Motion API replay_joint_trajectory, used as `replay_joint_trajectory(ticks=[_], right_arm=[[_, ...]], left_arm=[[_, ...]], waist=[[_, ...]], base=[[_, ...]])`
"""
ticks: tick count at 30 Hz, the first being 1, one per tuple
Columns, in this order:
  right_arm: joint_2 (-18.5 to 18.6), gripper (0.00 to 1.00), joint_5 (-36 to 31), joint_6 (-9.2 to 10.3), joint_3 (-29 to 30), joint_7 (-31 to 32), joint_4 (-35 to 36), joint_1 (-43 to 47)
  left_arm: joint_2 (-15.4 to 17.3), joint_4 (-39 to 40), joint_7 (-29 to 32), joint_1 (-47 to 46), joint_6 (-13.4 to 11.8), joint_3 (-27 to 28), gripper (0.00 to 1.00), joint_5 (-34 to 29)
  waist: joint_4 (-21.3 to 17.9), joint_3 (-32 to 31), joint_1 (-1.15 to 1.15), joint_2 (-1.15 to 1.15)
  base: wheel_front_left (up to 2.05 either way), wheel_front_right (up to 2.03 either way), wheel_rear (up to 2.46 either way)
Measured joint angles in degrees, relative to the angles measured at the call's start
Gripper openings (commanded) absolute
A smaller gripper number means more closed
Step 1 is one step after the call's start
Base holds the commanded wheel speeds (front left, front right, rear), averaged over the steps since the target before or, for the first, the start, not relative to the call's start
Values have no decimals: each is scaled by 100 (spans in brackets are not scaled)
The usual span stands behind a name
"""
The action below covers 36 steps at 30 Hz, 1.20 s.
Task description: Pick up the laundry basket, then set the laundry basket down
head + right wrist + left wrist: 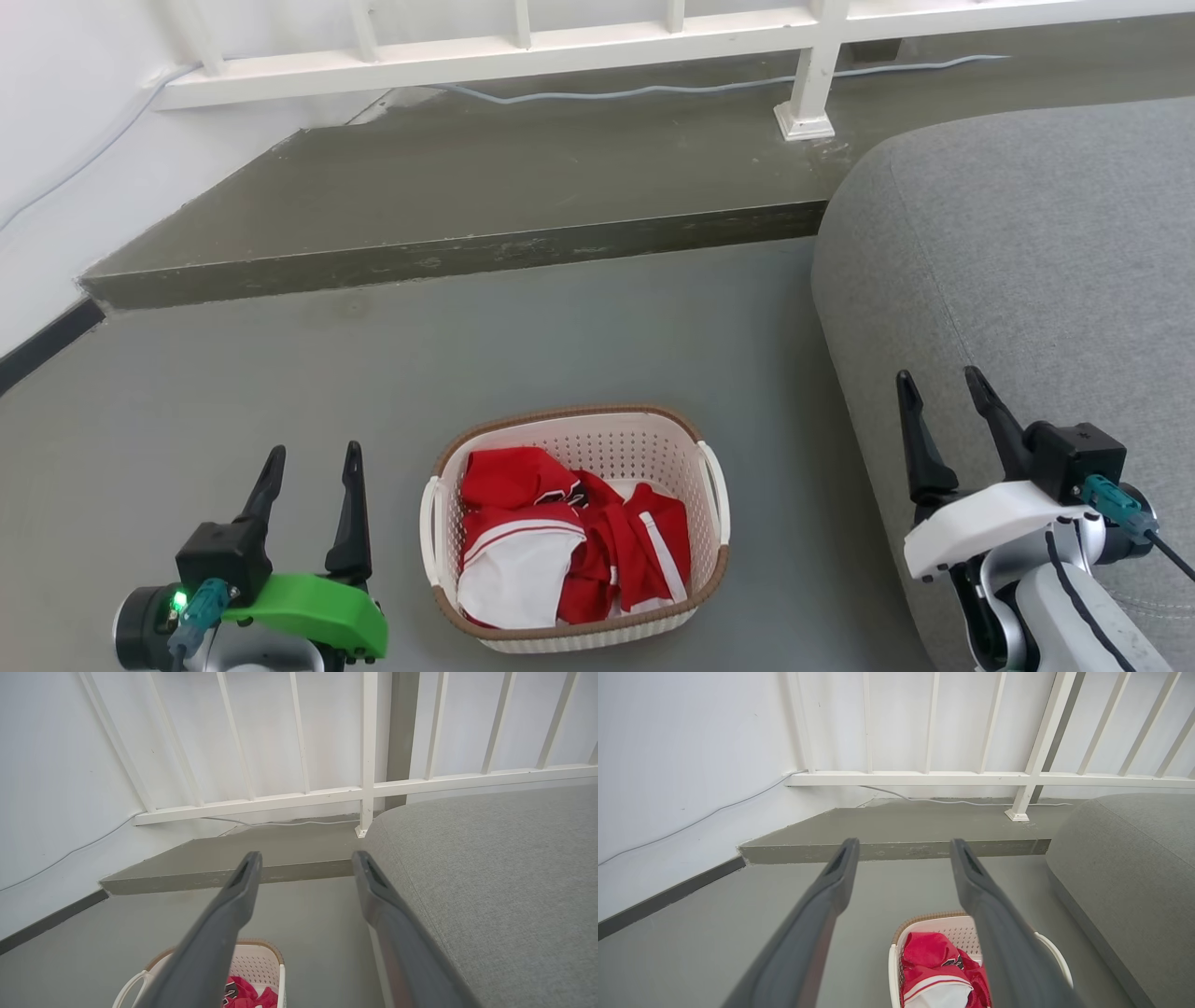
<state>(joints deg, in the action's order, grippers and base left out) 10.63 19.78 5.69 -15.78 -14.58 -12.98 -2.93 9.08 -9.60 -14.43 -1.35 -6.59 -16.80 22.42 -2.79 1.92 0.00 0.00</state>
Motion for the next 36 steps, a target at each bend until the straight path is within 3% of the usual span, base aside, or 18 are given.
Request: replay_joint_trajectory(ticks=[27, 28, 36], right_arm=[[135, 100, -279, 97, 79, 152, 240, 223], [127, 0, -276, 96, 74, 155, 210, 227], [-31, 0, -96, 37, 57, 159, -8, 446]], left_arm=[[-35, 308, 134, 184, -8, 8, 100, -246], [-48, 274, 134, 186, -3, 0, 0, -246], [-149, 55, 136, 308, 37, -46, 0, -60]], waist=[[28, 46, 0, 0], [30, 47, 0, 0], [39, 40, 0, 0]], base=[[0, 0, 0], [0, 0, 0], [0, 0, 0]])
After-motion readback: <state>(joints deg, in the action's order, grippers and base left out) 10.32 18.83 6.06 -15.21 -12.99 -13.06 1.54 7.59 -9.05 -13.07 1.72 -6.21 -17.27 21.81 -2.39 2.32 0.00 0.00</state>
